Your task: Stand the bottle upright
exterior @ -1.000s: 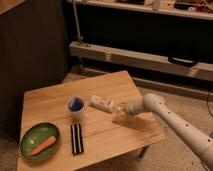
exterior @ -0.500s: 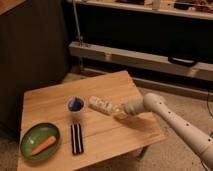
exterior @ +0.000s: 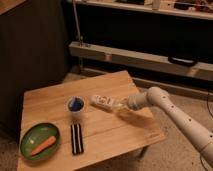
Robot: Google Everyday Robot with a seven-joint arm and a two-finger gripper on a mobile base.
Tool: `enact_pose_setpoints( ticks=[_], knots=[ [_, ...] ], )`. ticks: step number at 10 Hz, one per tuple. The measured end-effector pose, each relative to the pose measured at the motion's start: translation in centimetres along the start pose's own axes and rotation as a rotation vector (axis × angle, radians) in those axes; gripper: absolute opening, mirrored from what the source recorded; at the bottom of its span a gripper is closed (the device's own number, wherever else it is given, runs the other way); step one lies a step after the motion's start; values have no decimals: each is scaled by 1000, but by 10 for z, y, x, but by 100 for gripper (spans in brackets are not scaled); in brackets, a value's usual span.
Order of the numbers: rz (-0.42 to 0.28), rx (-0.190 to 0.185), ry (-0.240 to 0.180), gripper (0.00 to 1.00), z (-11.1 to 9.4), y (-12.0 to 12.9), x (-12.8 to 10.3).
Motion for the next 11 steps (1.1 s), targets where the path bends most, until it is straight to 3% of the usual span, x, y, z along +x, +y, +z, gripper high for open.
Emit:
enact_pose_setpoints(
  ticks=[1,5,11],
  knots=[
    [-37,9,0,29,-20,20,17],
    [-178,73,-29,29,-64,53,62],
    [-193,81,-32,29,-69,56,66]
  ],
)
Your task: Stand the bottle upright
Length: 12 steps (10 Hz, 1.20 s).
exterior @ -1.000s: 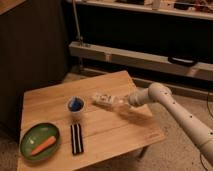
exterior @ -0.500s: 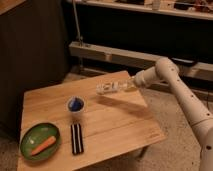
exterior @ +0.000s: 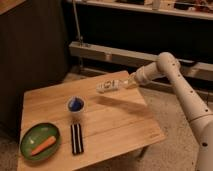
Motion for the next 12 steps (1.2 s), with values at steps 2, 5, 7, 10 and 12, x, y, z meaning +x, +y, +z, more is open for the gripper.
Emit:
enact_pose_setpoints(
  ticks=[2,5,7,10,12],
  knots=[
    [1,2,7,29,-3,-1,2],
    [34,23,116,29,-15,-21,28],
    [53,46,170,29,-9,-37,45],
    [55,92,198,29,-2,-63,66],
    [35,157,140,29,0,-89,75]
  ],
)
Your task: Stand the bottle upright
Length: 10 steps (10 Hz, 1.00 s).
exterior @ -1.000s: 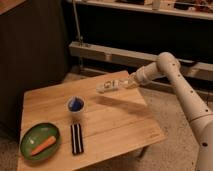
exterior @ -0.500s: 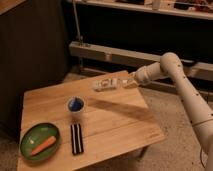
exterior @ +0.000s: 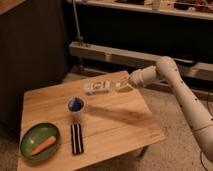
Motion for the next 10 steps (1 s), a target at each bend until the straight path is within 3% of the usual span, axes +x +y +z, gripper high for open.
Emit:
enact_pose_setpoints(
  ticks=[3,5,7,8,9,10],
  knots=[
    [13,35,-110,29,-1,-38,-6],
    [36,29,-154,29,-7,-40,-15],
    [46,17,-232,29,-20,-23,-30],
    [37,12,-298,29,-28,-12,-39],
    [18,12,-407,29,-36,0,-48],
    [4,8,-442,29,-40,4,-51]
  ],
)
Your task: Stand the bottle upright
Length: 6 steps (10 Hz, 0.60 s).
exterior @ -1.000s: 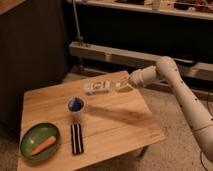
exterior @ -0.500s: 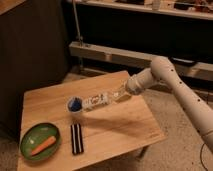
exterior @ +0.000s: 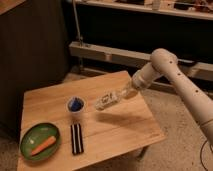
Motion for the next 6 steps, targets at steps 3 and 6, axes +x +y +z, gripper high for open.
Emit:
enact_pose_setpoints(
  ticks=[3,6],
  knots=[
    [-25,0,-35,29,-4,-7,-8],
    [-65,-10,-68,29,-12,-11,-7]
  ],
)
